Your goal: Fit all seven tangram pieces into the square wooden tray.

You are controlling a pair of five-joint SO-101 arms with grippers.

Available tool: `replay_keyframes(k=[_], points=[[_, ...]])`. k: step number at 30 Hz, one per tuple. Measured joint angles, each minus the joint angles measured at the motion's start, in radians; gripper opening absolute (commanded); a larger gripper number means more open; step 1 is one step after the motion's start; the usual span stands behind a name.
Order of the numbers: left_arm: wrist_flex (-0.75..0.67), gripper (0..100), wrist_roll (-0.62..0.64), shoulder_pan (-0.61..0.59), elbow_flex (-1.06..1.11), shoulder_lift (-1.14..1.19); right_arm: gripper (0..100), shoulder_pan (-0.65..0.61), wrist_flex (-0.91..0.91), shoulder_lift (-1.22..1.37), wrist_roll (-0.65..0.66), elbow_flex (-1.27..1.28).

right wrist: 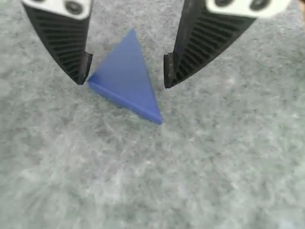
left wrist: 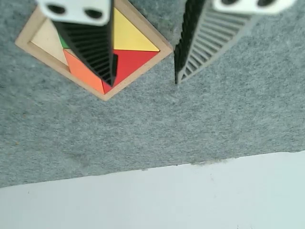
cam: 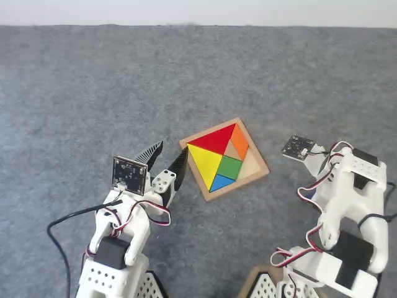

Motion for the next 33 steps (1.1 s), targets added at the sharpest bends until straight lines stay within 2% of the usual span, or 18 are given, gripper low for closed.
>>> replay_keyframes(k=[13,18,21,29,33], points=[[0.000,20,0.000,0.000,0.000,0.000,25.0,0.002,-0.044,0.097,0.046,-0.012],[0.000,20,0.000,0.000,0.000,0.000,14.7,0.002,-0.046,0.115,0.051,-0.026],[0.000,20,0.000,0.000,0.000,0.000,12.2,0.003,-0.048,0.121,0.049,-0.043],[0.000,20,0.000,0.000,0.000,0.000,11.8,-0.021,-0.049,0.121,-0.077,-0.043],[0.000,20,0.000,0.000,0.000,0.000,11.8,-0.052,-0.020,0.137,-0.213,-0.098]])
